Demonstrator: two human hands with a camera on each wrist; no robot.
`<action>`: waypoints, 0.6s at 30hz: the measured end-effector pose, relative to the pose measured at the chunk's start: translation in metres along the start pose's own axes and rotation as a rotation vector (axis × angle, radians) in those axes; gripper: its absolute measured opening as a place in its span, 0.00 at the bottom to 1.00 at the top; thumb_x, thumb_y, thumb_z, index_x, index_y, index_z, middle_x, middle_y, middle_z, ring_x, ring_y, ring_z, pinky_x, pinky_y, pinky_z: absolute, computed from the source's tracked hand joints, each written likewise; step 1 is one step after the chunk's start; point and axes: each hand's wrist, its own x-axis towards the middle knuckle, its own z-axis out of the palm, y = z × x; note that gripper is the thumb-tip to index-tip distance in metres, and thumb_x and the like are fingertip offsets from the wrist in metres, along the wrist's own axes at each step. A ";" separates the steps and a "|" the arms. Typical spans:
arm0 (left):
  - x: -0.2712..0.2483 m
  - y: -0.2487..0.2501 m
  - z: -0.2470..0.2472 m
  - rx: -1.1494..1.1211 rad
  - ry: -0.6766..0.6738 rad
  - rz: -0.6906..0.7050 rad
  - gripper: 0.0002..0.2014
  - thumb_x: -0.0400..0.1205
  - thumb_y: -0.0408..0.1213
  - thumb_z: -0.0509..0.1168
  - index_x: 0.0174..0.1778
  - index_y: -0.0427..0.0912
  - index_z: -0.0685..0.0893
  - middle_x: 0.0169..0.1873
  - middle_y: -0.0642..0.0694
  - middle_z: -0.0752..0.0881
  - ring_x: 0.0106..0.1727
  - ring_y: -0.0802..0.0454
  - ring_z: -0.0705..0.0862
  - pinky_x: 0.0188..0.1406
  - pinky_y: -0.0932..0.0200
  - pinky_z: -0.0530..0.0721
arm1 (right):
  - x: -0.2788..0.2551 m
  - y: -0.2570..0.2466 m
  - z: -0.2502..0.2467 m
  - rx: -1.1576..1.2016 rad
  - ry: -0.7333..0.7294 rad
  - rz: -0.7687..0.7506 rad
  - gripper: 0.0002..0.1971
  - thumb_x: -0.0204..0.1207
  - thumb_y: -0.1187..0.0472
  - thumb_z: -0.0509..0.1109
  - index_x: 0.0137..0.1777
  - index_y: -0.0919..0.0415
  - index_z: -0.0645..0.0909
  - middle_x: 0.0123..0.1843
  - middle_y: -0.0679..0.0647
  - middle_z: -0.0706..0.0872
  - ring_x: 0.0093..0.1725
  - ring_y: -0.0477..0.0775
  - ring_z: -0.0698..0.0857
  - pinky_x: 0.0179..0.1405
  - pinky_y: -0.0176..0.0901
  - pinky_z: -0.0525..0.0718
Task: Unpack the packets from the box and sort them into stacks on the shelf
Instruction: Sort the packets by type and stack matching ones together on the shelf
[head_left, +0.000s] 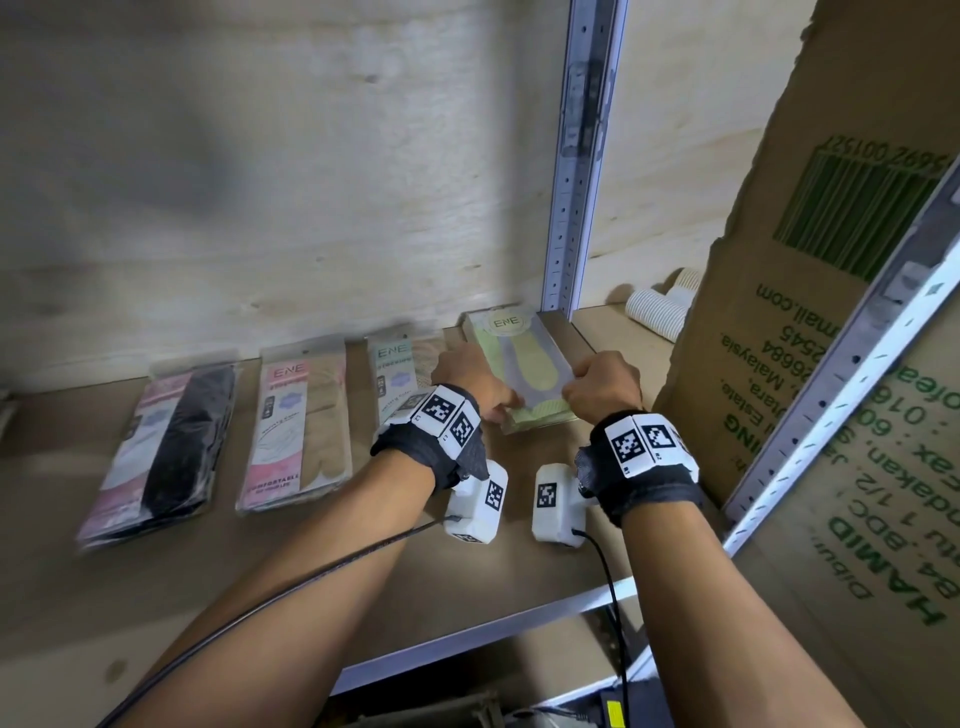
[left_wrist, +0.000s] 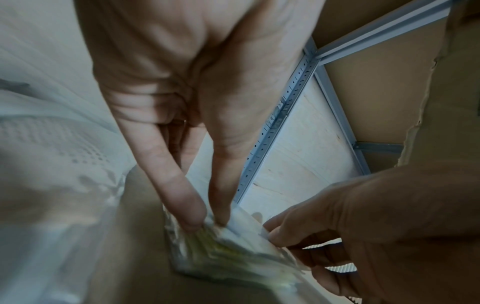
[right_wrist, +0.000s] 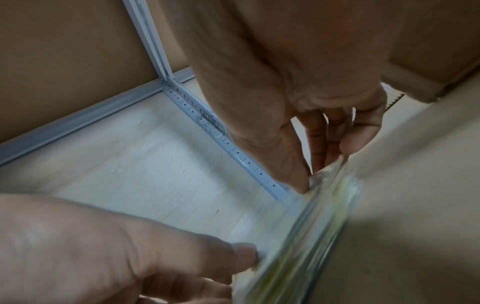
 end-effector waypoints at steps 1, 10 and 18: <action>-0.001 -0.001 -0.002 0.016 0.007 0.015 0.30 0.69 0.39 0.85 0.61 0.27 0.84 0.56 0.34 0.90 0.54 0.38 0.92 0.57 0.44 0.91 | -0.001 -0.002 0.000 -0.017 -0.005 0.003 0.15 0.76 0.65 0.70 0.61 0.66 0.86 0.61 0.64 0.87 0.63 0.65 0.83 0.65 0.52 0.84; -0.038 -0.050 -0.109 -0.014 0.155 0.116 0.12 0.76 0.44 0.79 0.43 0.40 0.86 0.44 0.37 0.92 0.41 0.42 0.94 0.49 0.44 0.93 | -0.042 -0.060 0.009 0.247 0.039 -0.294 0.11 0.77 0.64 0.68 0.55 0.59 0.89 0.54 0.57 0.92 0.56 0.57 0.88 0.61 0.48 0.85; -0.126 -0.173 -0.245 -0.218 0.385 0.032 0.04 0.78 0.40 0.78 0.43 0.44 0.91 0.34 0.44 0.93 0.36 0.47 0.91 0.39 0.56 0.92 | -0.156 -0.127 0.089 0.427 -0.485 -0.475 0.07 0.80 0.71 0.68 0.54 0.71 0.86 0.38 0.62 0.88 0.31 0.54 0.84 0.27 0.29 0.79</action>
